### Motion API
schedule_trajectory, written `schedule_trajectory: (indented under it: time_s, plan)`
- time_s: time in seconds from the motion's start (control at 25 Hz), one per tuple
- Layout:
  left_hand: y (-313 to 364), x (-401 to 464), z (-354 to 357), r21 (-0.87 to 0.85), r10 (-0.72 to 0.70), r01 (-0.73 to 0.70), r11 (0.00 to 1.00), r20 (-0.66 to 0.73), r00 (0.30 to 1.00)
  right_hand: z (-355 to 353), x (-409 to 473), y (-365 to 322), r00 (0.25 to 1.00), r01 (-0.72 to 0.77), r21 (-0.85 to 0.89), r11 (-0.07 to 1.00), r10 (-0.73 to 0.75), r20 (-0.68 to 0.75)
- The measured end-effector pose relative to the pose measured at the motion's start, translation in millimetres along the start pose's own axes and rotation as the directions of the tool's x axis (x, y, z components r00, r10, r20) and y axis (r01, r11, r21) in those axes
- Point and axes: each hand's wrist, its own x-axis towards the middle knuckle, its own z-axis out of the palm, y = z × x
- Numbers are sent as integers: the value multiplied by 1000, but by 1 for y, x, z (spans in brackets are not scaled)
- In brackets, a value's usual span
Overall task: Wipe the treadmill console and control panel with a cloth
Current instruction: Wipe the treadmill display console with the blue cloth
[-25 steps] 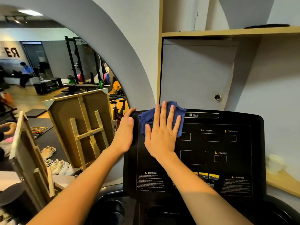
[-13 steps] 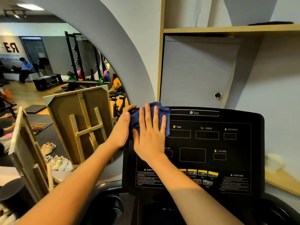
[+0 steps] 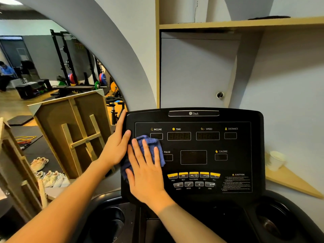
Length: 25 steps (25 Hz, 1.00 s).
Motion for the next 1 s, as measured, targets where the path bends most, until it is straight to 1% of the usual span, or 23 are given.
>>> schedule_trajectory:
  time_s: [0.12, 0.4, 0.52, 0.64, 0.76, 0.88, 1.0]
  plan:
    - [-8, -14, 11, 6, -33, 34, 999, -33, 999, 6, -21, 0, 999, 9, -12, 1000, -8, 36]
    - [-18, -32, 24, -4, -85, 85, 996, -51, 995, 24, -51, 4, 996, -6, -66, 998, 12, 88]
    - [-24, -36, 29, 32, -101, 105, 994, -93, 991, 32, -68, 14, 994, -4, -84, 996, 13, 109]
    - [-31, -38, 35, 80, -75, 87, 993, -141, 987, 29, -83, 25, 996, 14, -72, 997, -7, 92]
    - [-33, -37, 39, 100, -54, 71, 992, -168, 984, 27, -99, 41, 999, 12, -62, 998, -10, 36]
    - [-33, -37, 39, 91, -48, 65, 994, -176, 983, 27, -116, 61, 999, -38, -63, 997, 38, -5]
    - [-31, -38, 39, 87, -52, 69, 994, -179, 982, 24, -130, 79, 996, -91, -84, 992, 91, -4]
